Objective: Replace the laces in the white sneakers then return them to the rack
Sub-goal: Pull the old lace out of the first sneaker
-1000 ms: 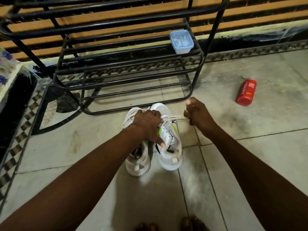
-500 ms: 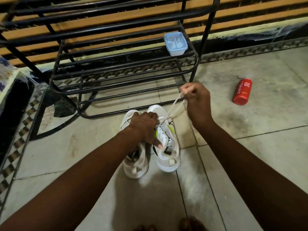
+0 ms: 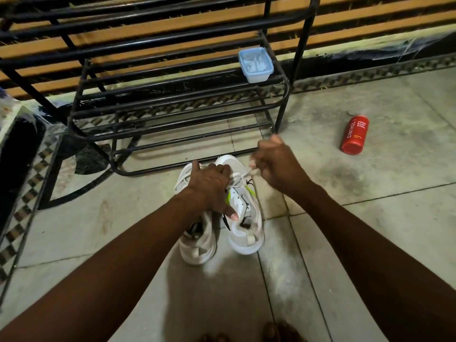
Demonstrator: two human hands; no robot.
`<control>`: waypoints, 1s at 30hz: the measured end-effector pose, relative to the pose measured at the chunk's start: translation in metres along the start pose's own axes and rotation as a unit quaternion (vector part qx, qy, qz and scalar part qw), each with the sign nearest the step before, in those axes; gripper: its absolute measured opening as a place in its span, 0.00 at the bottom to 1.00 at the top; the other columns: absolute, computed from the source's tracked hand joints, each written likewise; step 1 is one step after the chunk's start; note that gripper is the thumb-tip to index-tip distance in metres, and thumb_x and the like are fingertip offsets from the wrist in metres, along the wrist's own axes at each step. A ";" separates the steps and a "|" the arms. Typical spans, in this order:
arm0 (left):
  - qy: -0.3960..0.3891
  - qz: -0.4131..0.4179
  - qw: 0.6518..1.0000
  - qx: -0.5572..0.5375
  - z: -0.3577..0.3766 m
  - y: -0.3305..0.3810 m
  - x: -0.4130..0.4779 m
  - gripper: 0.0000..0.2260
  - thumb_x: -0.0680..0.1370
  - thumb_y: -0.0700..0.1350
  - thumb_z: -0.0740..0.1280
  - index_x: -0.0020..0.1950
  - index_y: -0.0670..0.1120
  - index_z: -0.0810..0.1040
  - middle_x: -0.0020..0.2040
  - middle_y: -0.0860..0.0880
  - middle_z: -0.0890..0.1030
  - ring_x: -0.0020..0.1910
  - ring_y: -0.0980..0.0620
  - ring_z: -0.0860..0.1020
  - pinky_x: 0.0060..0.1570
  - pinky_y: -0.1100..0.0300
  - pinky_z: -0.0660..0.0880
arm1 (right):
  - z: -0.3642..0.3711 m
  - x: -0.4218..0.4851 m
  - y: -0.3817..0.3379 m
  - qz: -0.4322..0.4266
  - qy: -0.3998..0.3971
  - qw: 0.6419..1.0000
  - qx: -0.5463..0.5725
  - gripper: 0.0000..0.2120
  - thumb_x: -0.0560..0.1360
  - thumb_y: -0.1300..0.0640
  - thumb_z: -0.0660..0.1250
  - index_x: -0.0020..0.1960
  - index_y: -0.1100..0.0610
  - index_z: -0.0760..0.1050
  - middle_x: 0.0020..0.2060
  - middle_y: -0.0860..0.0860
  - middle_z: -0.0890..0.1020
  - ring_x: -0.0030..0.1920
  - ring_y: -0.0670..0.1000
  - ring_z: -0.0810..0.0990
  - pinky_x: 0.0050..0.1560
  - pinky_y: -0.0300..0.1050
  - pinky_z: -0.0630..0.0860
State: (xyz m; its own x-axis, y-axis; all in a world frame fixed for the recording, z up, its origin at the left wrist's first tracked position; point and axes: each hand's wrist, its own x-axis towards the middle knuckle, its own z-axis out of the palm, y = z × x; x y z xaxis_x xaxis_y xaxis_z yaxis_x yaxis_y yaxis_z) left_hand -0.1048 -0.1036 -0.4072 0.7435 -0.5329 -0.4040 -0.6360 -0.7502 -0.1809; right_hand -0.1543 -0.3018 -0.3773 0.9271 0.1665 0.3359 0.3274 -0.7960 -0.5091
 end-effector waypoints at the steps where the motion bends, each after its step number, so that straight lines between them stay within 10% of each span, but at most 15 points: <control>1: 0.005 0.001 1.000 -0.001 0.001 0.000 0.000 0.63 0.55 0.83 0.67 0.79 0.46 0.58 0.75 0.47 0.70 0.73 0.44 0.68 0.70 0.31 0.52 | -0.006 0.006 -0.005 0.022 0.065 0.996 0.049 0.04 0.73 0.65 0.72 0.39 0.60 0.83 0.36 0.53 0.79 0.45 0.55 0.72 0.45 0.49 0.70; 5: 0.008 0.000 1.000 -0.007 0.001 -0.001 0.000 0.61 0.54 0.83 0.66 0.77 0.48 0.61 0.74 0.48 0.70 0.74 0.45 0.66 0.70 0.30 0.52 | -0.004 0.010 -0.027 0.116 0.117 0.954 0.249 0.04 0.73 0.67 0.73 0.40 0.65 0.80 0.37 0.59 0.81 0.43 0.55 0.78 0.49 0.47 0.74; 10: 0.015 -0.025 0.999 -0.020 0.004 -0.005 -0.005 0.63 0.54 0.83 0.67 0.80 0.49 0.57 0.77 0.46 0.59 0.77 0.43 0.57 0.72 0.29 0.52 | 0.017 -0.012 -0.018 0.253 0.089 0.779 0.567 0.05 0.82 0.66 0.62 0.48 0.66 0.69 0.43 0.66 0.79 0.46 0.59 0.86 0.42 0.48 0.81; 18: -0.005 -0.026 0.999 -0.036 0.002 -0.003 -0.002 0.68 0.53 0.83 0.68 0.83 0.49 0.48 0.83 0.48 0.51 0.82 0.45 0.50 0.72 0.27 0.46 | 0.012 -0.002 -0.004 0.034 -0.018 0.992 0.118 0.07 0.79 0.67 0.61 0.44 0.58 0.67 0.31 0.56 0.73 0.32 0.56 0.72 0.36 0.53 0.71; 23: -0.036 -0.035 0.998 -0.036 0.001 -0.004 -0.002 0.68 0.54 0.83 0.68 0.84 0.49 0.47 0.85 0.49 0.47 0.83 0.46 0.46 0.72 0.27 0.42 | 0.008 0.013 -0.015 -0.074 -0.021 0.996 -0.043 0.02 0.79 0.55 0.63 0.49 0.54 0.71 0.30 0.53 0.75 0.31 0.57 0.75 0.31 0.47 0.70; 27: -0.037 -0.033 0.998 -0.035 0.000 -0.004 -0.002 0.68 0.55 0.83 0.68 0.84 0.49 0.47 0.85 0.48 0.47 0.83 0.45 0.46 0.73 0.27 0.41 | 0.000 0.001 -0.001 -0.081 -0.244 0.926 -0.278 0.11 0.78 0.49 0.63 0.54 0.52 0.80 0.43 0.52 0.81 0.46 0.56 0.81 0.48 0.48 0.76; 30: -0.035 -0.033 0.998 -0.039 0.001 -0.005 -0.001 0.68 0.55 0.82 0.68 0.84 0.49 0.48 0.85 0.48 0.47 0.83 0.45 0.46 0.73 0.27 0.40 | 0.000 -0.002 0.002 -0.073 -0.176 0.954 -0.230 0.08 0.78 0.52 0.67 0.47 0.55 0.82 0.41 0.51 0.78 0.46 0.57 0.80 0.49 0.51 0.71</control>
State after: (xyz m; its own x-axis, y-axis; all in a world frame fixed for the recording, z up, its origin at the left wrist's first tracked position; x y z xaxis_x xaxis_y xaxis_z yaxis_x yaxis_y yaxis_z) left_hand -0.1026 -0.0990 -0.4073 0.7655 -0.4541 -0.4558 -0.5655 -0.8128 -0.1398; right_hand -0.1557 -0.3041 -0.3790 0.9081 0.4159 0.0484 0.4180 -0.9072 -0.0476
